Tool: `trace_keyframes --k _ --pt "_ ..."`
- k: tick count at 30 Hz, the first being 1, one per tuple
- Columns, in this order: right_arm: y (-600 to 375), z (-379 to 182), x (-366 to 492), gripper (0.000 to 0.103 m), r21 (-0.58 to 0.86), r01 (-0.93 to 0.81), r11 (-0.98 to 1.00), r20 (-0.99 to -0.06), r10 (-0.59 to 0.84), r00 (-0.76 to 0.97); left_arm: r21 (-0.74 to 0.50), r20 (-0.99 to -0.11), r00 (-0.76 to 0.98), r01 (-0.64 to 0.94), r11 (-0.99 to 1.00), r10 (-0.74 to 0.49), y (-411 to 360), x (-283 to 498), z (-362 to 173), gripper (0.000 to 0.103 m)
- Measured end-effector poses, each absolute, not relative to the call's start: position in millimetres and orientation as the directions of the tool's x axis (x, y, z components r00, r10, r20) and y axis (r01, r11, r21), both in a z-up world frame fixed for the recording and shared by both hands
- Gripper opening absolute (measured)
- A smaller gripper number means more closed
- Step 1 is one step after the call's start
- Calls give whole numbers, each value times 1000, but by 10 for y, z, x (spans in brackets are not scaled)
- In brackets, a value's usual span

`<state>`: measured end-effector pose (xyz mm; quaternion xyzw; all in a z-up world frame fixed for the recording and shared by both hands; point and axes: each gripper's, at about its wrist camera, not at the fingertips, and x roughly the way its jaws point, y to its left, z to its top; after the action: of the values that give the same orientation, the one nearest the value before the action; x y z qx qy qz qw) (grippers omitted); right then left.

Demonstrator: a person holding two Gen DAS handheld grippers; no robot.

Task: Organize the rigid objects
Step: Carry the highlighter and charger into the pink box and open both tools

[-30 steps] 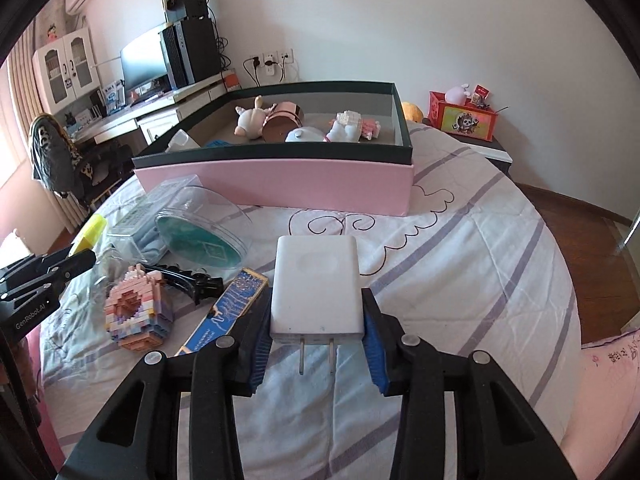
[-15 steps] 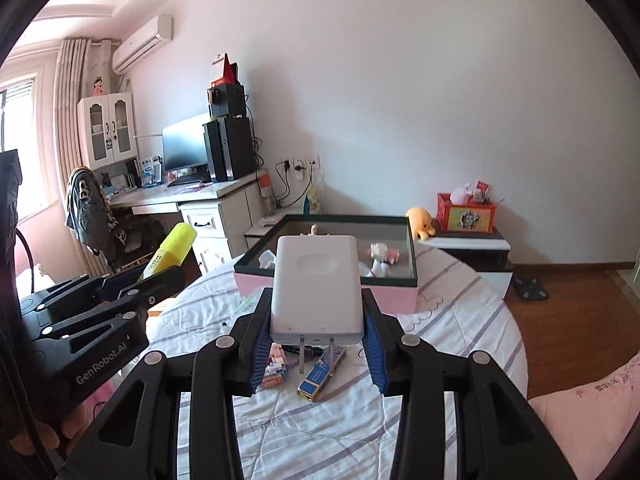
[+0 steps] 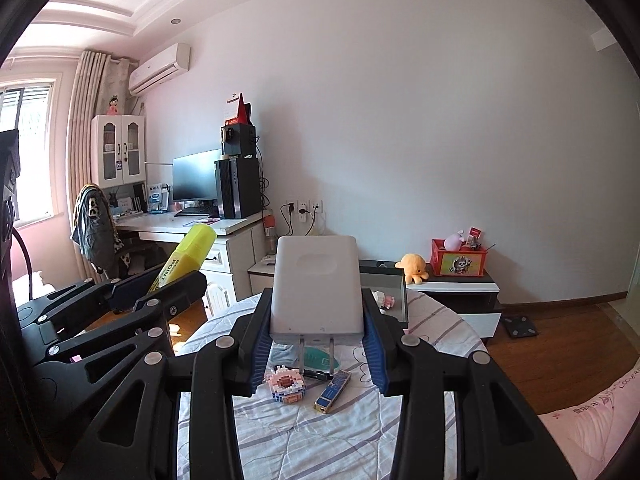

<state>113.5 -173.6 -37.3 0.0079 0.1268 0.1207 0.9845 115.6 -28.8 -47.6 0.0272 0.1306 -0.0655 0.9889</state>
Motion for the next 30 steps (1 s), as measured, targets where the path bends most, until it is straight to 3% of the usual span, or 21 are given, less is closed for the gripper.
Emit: trace_keyframes --k 10,18,30 --pt "-1720 -372 1157 42 35 -234 971 -251 236 939 41 -280 951 145 989 -128 -362 1270 -518 27" --pt "-1728 -404 1670 42 15 -235 972 -290 229 929 47 -336 927 196 980 -169 -404 2080 -567 27" --pt "-1902 -888 3667 41 -5 -221 975 -497 189 847 6 -605 775 234 972 -183 -401 4379 -1138 27"
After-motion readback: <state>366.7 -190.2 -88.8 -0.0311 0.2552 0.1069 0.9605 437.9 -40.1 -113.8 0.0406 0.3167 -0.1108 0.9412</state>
